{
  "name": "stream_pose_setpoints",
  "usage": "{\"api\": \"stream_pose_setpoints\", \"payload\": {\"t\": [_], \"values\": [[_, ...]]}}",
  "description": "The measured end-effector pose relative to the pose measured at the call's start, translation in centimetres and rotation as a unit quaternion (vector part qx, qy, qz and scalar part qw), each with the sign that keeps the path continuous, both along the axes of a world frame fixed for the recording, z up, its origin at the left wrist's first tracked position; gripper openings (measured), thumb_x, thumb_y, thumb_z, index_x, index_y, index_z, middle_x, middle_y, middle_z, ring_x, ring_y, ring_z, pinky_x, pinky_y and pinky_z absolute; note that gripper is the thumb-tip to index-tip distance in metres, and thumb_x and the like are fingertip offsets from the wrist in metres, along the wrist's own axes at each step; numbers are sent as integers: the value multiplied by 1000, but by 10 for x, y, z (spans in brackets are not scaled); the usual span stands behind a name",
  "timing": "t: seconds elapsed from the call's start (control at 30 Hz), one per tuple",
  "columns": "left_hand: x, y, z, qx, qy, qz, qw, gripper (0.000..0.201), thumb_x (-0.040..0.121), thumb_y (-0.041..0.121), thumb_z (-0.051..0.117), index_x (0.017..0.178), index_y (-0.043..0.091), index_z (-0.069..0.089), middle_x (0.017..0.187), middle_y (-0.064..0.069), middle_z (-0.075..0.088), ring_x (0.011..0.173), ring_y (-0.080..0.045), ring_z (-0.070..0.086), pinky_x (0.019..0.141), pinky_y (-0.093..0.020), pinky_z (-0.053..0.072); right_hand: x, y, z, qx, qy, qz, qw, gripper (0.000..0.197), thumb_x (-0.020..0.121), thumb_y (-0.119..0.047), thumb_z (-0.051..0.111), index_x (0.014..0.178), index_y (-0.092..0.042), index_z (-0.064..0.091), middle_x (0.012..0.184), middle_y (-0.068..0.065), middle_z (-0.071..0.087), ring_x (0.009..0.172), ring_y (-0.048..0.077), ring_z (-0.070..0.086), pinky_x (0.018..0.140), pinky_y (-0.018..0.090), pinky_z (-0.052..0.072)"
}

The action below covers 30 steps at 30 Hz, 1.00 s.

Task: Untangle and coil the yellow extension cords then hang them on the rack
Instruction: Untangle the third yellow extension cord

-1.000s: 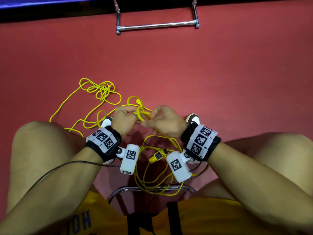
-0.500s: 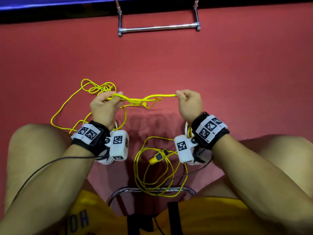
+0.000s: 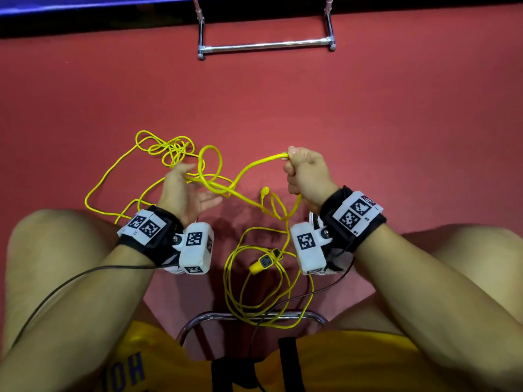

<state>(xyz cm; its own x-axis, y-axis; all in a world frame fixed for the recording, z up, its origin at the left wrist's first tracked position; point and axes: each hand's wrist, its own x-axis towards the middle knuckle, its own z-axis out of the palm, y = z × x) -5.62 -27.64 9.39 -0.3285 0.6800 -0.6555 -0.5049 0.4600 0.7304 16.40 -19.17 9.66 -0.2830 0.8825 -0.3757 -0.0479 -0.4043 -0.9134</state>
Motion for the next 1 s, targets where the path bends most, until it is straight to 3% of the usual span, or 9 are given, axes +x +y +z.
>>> {"api": "stream_pose_setpoints", "payload": {"t": [0.07, 0.2, 0.3, 0.4, 0.63, 0.7, 0.77, 0.87, 1.0], "values": [[9, -1, -2, -34, 8, -11, 999, 47, 94, 42, 55, 136, 26, 40, 110, -12, 52, 79, -36, 71, 84, -57, 56, -5, -4, 0, -10, 18, 4, 1000, 30, 108, -18, 35, 79, -14, 42, 62, 4, 35, 32, 1, 23, 36, 10, 18], [36, -3, -15, -17, 32, -16, 999, 95, 90, 11, 69, 151, 39, 2, 98, -8, 56, 87, -32, 63, 87, -55, 56, -9, -9, 1, -14, 32, 0, 999, 33, 107, -18, 36, 75, -15, 41, 62, 4, 35, 34, 2, 23, 37, 13, 20], [43, -3, -19, -24, 56, -17, 998, 56, 94, -7, 55, 136, 22, 32, 101, -17, 58, 83, -31, 64, 73, -47, 61, -8, -8, 0, -5, 44, -22, 999, 33, 107, -16, 36, 74, -15, 40, 61, 4, 37, 35, 4, 22, 39, 14, 19], [37, 1, -17, -10, 57, 8, 998, 13, 102, 3, 47, 106, 15, 50, 96, -18, 62, 84, -32, 65, 56, -39, 60, -5, -6, -6, 81, -34, -27, 996, 25, 103, -11, 41, 79, -17, 46, 62, 3, 50, 35, 4, 32, 39, 18, 27], [26, 4, 0, 56, -92, 12, 994, 24, 103, 34, 45, 98, 20, 63, 80, 2, 73, 84, -30, 73, 65, -51, 61, 3, -9, -17, 290, -280, 155, 902, 41, 77, 9, 41, 91, -21, 67, 104, 0, 52, 89, 16, 56, 88, 43, 47], [23, 6, 5, 83, -110, 39, 990, 24, 102, 35, 46, 94, 18, 61, 84, 0, 74, 88, -35, 72, 78, -57, 59, 0, -13, -13, 252, -288, 222, 897, 33, 76, -3, 56, 95, -25, 73, 126, 2, 42, 86, 3, 50, 95, 39, 47], [23, 8, 11, 95, -118, 70, 986, 24, 103, 31, 47, 91, 16, 60, 86, -5, 75, 86, -38, 72, 81, -57, 57, -3, -19, -11, 235, -295, 292, 879, 38, 70, -26, 69, 108, -31, 72, 144, 7, 25, 116, 7, 47, 103, 30, 44], [24, 8, 15, 106, -120, 82, 984, 24, 103, 28, 48, 92, 11, 61, 86, -9, 74, 84, -40, 73, 78, -55, 59, -5, -26, -18, 243, -318, 355, 845, 49, 77, -44, 78, 123, -30, 67, 149, 15, 12, 146, 23, 15, 116, 33, 31], [27, 8, 18, 113, -126, 78, 982, 22, 102, 28, 50, 94, 11, 63, 88, -9, 74, 84, -37, 73, 82, -52, 58, -9, -29, -28, 283, -304, 348, 841, 18, 93, -31, 65, 105, -19, 71, 134, 16, 30, 142, 26, 21, 109, 35, 38]]}}
